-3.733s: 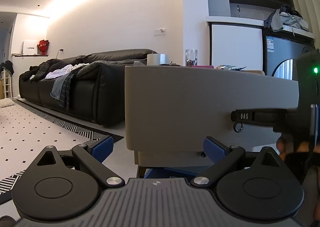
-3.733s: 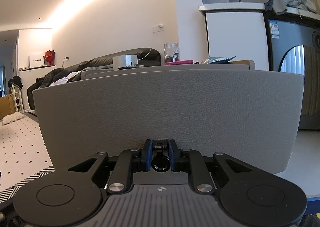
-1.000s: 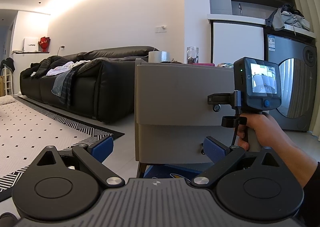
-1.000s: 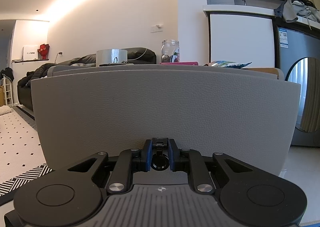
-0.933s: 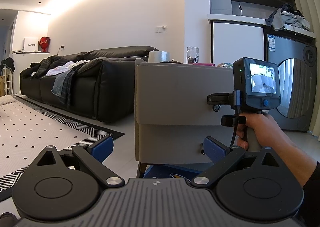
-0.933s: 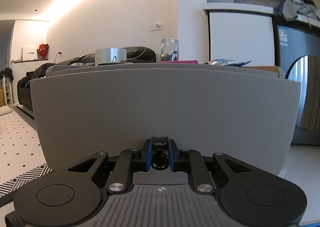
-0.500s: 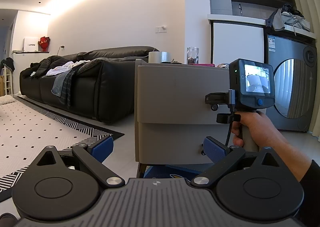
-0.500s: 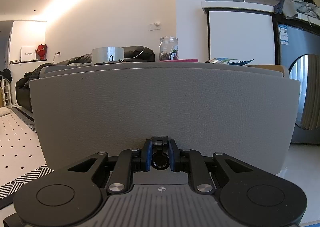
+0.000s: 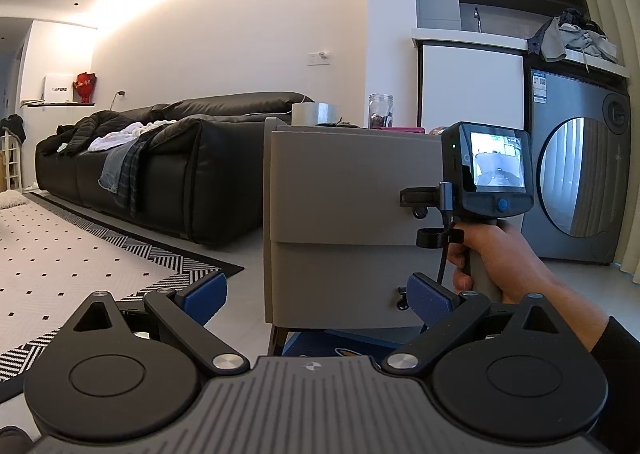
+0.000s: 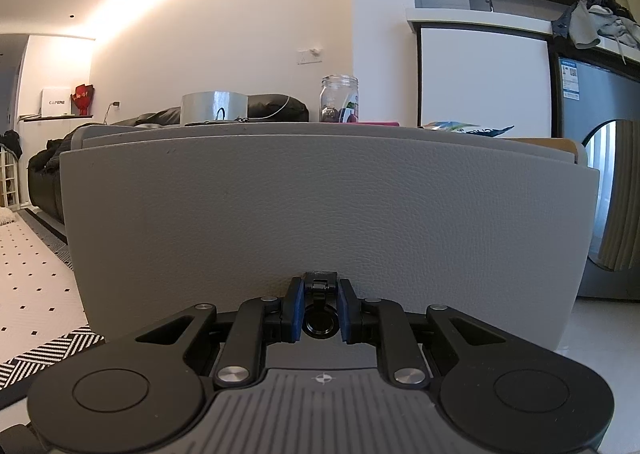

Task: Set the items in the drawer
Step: 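Hold the right gripper closed on the black knob against the shut drawer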

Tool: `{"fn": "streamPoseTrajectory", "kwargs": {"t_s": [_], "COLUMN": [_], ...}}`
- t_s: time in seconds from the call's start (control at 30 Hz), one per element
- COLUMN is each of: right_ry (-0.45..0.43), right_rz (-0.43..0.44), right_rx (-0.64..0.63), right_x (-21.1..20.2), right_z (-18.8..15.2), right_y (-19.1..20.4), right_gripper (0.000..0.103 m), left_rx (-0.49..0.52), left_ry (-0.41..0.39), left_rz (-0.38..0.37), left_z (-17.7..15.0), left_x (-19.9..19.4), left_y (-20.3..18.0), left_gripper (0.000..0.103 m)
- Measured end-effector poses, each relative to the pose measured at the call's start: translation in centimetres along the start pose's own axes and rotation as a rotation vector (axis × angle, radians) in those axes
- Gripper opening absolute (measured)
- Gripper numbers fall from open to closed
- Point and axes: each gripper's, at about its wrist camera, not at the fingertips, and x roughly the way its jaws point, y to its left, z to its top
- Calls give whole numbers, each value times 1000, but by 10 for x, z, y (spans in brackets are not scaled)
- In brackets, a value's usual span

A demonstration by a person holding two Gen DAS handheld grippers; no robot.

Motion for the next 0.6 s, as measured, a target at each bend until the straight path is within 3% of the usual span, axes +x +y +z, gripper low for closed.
{"fn": "streamPoseTrajectory", "kwargs": {"t_s": [0.6], "right_ry": [-7], "right_rz": [-9], "right_rx": [-20], "right_x": [8], "right_z": [-1], "right_y": [1], "right_gripper": [20], "left_rx": [-13], "left_ry": [2], "left_rz": [8], "left_z": [-1], "left_x": [-4], "left_y": [4], "left_gripper": [99]}}
